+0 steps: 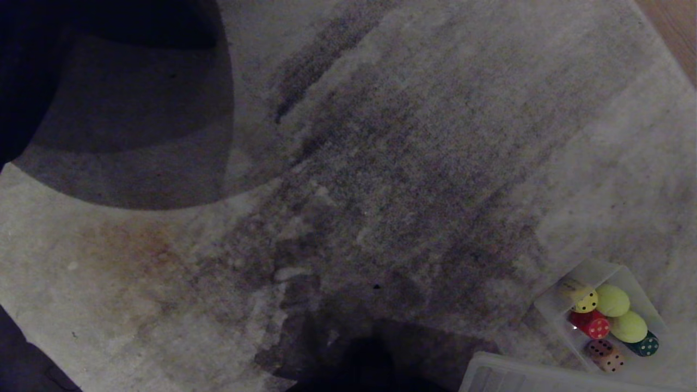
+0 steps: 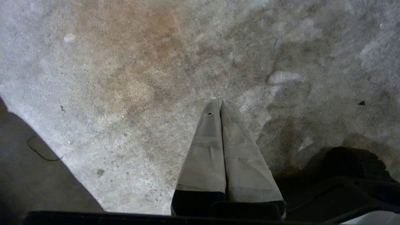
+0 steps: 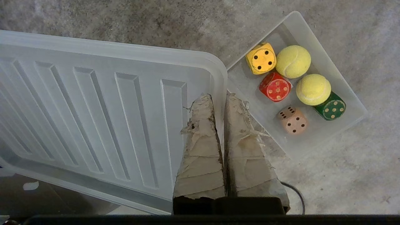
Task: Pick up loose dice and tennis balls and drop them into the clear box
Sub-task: Close the lid
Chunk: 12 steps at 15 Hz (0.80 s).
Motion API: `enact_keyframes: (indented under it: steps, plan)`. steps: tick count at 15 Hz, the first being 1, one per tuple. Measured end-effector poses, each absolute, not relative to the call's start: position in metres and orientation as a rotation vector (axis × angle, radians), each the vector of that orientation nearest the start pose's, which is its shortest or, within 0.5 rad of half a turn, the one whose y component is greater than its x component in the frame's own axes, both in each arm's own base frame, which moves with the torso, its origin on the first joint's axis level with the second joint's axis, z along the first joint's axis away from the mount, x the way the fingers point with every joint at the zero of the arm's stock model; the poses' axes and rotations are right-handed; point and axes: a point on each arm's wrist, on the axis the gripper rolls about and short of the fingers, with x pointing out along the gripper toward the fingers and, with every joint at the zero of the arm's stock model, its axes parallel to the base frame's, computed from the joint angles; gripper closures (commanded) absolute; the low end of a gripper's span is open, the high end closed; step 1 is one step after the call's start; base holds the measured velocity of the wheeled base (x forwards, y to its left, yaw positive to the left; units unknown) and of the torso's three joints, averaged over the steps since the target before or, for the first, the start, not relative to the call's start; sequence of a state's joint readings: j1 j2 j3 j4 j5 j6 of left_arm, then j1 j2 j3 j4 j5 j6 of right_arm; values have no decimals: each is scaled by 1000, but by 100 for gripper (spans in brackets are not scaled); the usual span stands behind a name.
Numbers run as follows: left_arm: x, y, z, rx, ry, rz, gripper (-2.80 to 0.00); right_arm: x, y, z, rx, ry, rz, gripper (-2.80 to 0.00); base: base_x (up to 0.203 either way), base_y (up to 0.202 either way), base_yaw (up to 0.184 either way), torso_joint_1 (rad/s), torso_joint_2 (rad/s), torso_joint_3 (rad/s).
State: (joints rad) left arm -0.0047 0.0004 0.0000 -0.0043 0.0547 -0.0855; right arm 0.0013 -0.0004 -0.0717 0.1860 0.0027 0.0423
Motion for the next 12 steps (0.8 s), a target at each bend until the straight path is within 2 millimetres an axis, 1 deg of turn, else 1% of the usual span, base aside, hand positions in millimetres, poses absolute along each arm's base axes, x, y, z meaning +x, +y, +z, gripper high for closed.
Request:
enact_keyframes:
  steps: [8, 9, 12]
  plan:
    - [-23, 1, 76, -92, -4, 53, 0, -30, 0, 76, 45, 112, 1, 0, 0, 0, 0, 0, 0, 0]
    - [-23, 1, 76, -93, -6, 53, 0, -30, 0, 76, 46, 113, 1, 0, -97, 0, 2, -2, -2, 2]
    - [-23, 1, 76, -93, -4, 54, 0, -30, 0, 76, 45, 112, 2, 0, -180, 0, -1, 1, 3, 0]
